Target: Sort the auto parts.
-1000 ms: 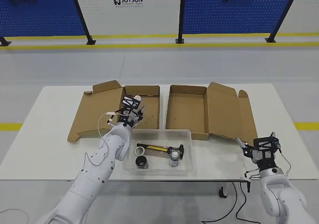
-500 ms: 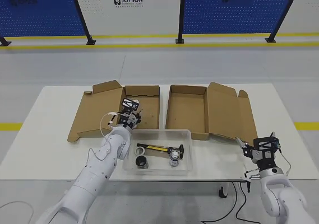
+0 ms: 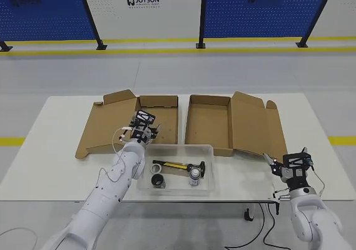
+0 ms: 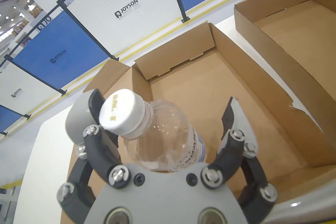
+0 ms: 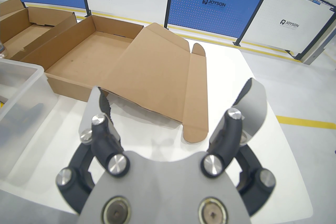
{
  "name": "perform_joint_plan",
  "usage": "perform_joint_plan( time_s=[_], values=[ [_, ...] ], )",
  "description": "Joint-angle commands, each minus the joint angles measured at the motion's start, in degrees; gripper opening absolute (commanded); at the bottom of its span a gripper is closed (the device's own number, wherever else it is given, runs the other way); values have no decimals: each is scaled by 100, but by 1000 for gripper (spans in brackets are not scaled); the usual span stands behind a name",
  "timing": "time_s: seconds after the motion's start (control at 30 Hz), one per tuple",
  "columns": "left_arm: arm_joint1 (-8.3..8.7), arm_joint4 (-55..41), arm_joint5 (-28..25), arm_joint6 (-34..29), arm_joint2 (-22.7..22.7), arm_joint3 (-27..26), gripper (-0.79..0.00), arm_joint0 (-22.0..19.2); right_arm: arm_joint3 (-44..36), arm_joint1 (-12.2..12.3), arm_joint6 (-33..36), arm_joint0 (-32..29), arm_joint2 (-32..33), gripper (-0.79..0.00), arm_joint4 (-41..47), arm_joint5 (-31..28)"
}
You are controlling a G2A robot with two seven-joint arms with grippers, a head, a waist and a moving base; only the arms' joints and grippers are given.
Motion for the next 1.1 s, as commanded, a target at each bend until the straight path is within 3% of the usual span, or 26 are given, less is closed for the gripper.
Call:
perform_joint_plan(
  time_s=[0.0, 0.3, 0.53, 0.8, 1.07],
  values=[
    [24, 19, -39, -33, -87, -174, 0, 83, 0, 0, 0, 0, 0, 0, 0, 0],
    [183, 266, -223, -274, -604, -1288, 0, 640, 0, 0, 0, 0, 0, 0, 0, 0],
    [331, 477, -663, -572, -1066, -2621, 0, 1354, 0, 0, 0, 0, 0, 0, 0, 0],
    [513, 128, -2171, -1564, -1609, -4304, 0, 2327, 0, 0, 0, 0, 0, 0, 0, 0],
    [687, 28, -4054, -2671, -1879, -5244, 0, 2837, 0, 0, 0, 0, 0, 0, 0, 0]
  ],
)
